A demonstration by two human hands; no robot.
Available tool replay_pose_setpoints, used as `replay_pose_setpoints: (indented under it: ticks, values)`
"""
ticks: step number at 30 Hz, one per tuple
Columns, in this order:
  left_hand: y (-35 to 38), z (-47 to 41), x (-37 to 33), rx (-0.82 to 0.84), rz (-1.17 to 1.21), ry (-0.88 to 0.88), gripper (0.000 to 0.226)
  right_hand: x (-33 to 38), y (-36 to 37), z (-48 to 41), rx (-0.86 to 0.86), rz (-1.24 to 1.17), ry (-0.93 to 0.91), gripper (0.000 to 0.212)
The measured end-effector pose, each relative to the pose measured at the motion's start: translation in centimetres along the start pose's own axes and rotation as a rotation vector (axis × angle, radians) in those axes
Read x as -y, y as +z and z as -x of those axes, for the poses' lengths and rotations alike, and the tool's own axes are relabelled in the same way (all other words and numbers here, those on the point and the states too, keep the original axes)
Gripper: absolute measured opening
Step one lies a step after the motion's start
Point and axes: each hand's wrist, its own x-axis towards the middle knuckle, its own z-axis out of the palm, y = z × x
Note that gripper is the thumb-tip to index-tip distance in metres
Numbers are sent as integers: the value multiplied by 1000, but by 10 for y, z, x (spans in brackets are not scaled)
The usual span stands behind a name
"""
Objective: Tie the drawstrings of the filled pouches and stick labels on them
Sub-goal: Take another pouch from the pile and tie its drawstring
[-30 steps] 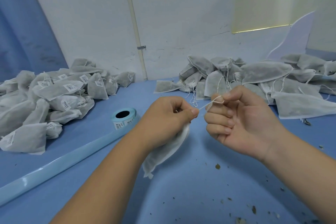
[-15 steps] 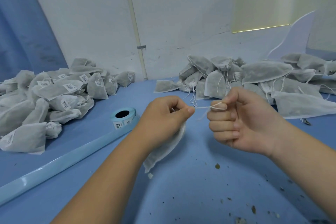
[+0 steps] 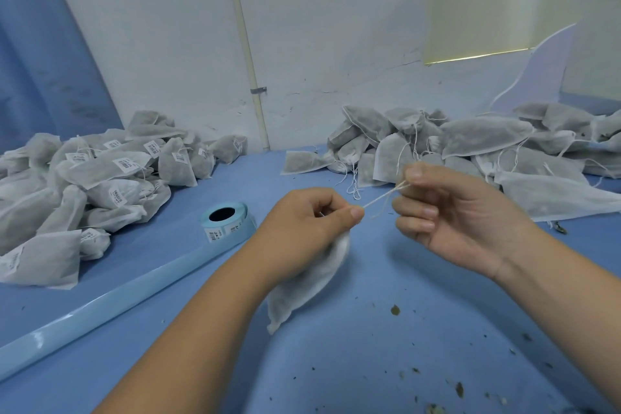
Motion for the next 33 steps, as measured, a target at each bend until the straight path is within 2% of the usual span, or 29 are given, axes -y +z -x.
replay_pose_setpoints:
  ticks: [4,8,10,12,13,15,18,22,26,30,33]
  values:
    - [-4,2,5,257,-23,-145,43,4,-3,-4,-197,62,-62,21]
    - [-6,2,10,398,26,-210,60,5,-11,-5,-407,201,-152,29]
    - [-8,3,10,478,38,-271,67,5,-12,-5,-436,223,-194,28]
    - [-7,5,10,527,-10,-309,65,3,-10,-4,-431,277,-236,23]
    - [-6,5,10,505,-30,-311,59,2,-8,-3,-418,324,-257,23]
    - [-3,4,9,361,-31,-309,49,-1,-3,-1,-358,433,-303,24]
    - [0,-1,9,140,116,-310,32,-9,8,3,-234,621,-369,22]
    - [2,-3,9,35,266,-263,29,-26,16,4,-128,981,-450,20]
    - [7,-5,10,26,298,-229,36,-32,15,6,-74,1393,-579,15]
    - [7,-4,13,98,346,-231,38,-33,11,8,-68,1542,-578,14]
    - [5,-3,13,141,371,-228,41,-35,12,10,-41,1552,-588,6]
